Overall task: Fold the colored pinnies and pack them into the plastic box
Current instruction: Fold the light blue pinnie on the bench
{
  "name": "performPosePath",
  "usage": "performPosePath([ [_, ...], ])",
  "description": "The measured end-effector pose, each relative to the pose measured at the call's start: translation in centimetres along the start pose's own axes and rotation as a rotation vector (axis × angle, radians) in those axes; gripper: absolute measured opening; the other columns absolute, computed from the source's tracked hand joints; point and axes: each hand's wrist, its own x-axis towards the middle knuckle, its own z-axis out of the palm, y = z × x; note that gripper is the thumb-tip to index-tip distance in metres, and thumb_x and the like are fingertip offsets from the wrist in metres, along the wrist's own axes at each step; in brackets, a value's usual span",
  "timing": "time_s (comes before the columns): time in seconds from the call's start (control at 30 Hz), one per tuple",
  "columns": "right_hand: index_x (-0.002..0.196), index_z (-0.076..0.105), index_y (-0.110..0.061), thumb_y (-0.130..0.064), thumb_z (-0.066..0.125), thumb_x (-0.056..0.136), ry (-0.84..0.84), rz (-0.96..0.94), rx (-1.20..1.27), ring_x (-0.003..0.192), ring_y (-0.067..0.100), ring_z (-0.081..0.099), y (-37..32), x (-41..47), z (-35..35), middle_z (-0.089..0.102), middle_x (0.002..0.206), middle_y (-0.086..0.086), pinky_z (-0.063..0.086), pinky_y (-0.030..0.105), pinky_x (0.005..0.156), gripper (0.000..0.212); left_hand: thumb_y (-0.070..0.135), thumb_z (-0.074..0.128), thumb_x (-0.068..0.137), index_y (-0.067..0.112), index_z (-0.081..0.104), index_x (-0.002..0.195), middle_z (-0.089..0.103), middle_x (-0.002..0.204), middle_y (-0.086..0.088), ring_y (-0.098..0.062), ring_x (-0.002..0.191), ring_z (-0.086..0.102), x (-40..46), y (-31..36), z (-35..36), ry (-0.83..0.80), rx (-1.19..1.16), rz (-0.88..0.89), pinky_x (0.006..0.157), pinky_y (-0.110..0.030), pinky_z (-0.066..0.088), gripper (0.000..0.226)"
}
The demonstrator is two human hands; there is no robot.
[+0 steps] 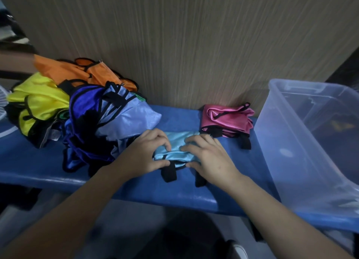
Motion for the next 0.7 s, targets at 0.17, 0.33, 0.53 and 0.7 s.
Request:
performPosePath([
  [0.17,0.116,0.071,-0.023,-0.023,0.085,0.072,0.089,0.026,0.036,0.106,0.024,0.056,-0.3,2.2,1.8,0.063,0.119,-0.005,0.051,0.039,0.084,0.046,0.032,0.084,0.072,0.031,0.065,0.098,0.05,0.106,0.015,-0.012,0.098,0.048,0.4,-0.8,-0.2,0.074,0.073,-0.1,0.086,-0.035,0.048,0.033],
  [0.33,0.12,0.069,-0.019,-0.014,0.082,0.076,0.081,0.025,0.142,0.11,0.026,0.055,-0.8,4.7,3.4,0.063,0.121,-0.001,0.051,0.038,0.094,0.046,0.031,0.078,0.071,0.038,0.06,0.092,0.046,0.103,0.02,-0.008,0.099,0.043,1.2,-2.5,-1.3,0.065,0.133,-0.265,0.084,-0.034,0.049,0.029],
  [0.53,0.121,0.069,-0.02,-0.015,0.075,0.082,0.117,0.085,0.11,0.112,0.026,0.056,-0.7,7.3,4.5,0.062,0.123,0.001,0.053,0.04,0.09,0.04,0.025,0.076,0.078,0.027,0.063,0.107,0.047,0.114,0.01,-0.017,0.11,0.046,1.5,-3.9,-0.8,0.198,0.192,-0.299,0.092,-0.034,0.047,0.032],
  [0.7,0.123,0.068,-0.02,-0.013,0.068,0.084,0.099,0.208,0.043,0.114,0.027,0.054,1.3,8.8,4.2,0.061,0.123,0.002,0.051,0.043,0.09,0.04,0.031,0.075,0.084,0.024,0.056,0.125,0.04,0.13,0.004,-0.018,0.119,0.05,3.3,-4.9,-0.6,0.227,0.104,-0.39,0.101,-0.028,0.041,0.045],
])
